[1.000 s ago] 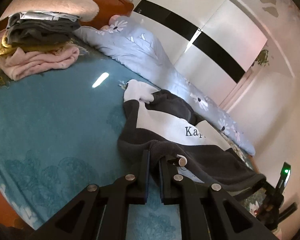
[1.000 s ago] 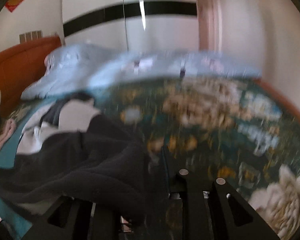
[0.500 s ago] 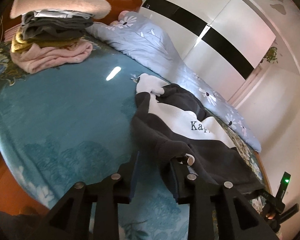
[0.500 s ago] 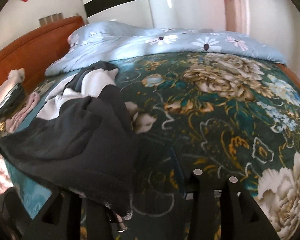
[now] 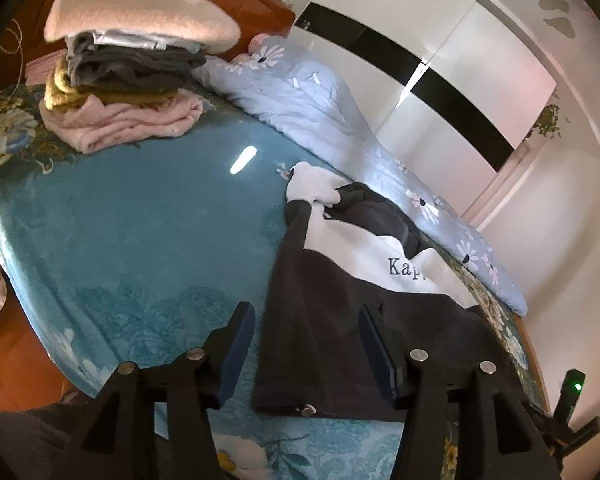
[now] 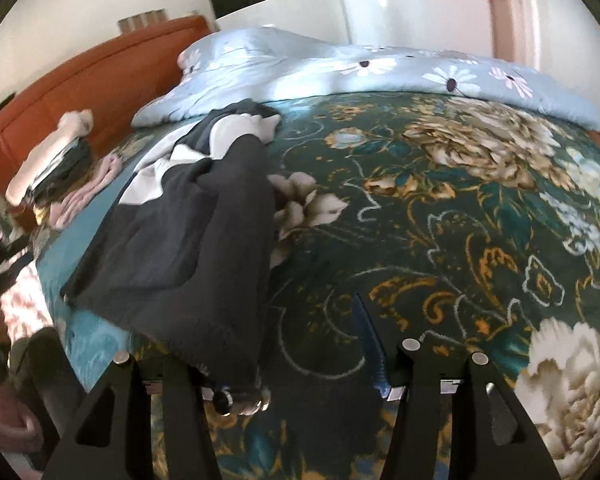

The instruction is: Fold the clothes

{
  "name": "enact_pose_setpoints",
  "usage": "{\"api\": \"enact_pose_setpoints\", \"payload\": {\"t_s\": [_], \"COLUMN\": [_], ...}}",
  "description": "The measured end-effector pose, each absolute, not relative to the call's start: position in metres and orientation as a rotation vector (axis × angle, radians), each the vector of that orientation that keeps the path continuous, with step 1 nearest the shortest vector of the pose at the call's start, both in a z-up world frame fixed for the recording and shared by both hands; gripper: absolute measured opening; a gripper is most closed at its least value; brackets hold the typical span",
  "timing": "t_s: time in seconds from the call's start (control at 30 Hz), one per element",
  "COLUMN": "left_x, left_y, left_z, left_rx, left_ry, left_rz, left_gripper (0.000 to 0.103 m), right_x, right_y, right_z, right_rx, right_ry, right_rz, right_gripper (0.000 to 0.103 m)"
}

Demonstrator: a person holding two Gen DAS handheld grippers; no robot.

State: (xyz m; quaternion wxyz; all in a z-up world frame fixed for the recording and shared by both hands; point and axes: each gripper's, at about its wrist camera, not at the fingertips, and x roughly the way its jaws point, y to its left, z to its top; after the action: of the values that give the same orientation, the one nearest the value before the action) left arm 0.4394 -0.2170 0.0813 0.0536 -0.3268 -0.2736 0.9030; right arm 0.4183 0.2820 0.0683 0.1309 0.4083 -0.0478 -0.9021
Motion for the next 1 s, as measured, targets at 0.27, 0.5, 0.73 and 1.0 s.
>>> {"api": "enact_pose_setpoints", "payload": {"t_s": [0.27, 0.5, 0.73, 1.0], "left_x": [0.404, 0.379, 0.35, 0.313], "left_y": [-0.198, -0.188, -0.188, -0.203], "left_z": [0.068, 0.046, 0.053, 0.049], "left_rx": [-1.075, -1.169, -1.174, -1.17], "left_ry": [-0.756, -0.711, -0.68, -0.662], "left_rz": [2.702, 2.68, 2.695, 2.731], "left_gripper": [0.059, 0.06, 0.06, 0.062], "right_x": [0.428, 0.361, 0.223, 0.128], "right_y": [0.315, 0.312, 0.212, 0.144], "right_z": [0.088, 0.113, 0.114, 0.1], "right_rx": [1.086, 0.867, 0.993, 1.015], "right_ry": [-0.388, -0.734, -0.613, -0.439], "right_rz": [-2.635, -2.642, -2.526, -2.685], "right_gripper": [0.056, 0.072, 0.072, 0.072]}}
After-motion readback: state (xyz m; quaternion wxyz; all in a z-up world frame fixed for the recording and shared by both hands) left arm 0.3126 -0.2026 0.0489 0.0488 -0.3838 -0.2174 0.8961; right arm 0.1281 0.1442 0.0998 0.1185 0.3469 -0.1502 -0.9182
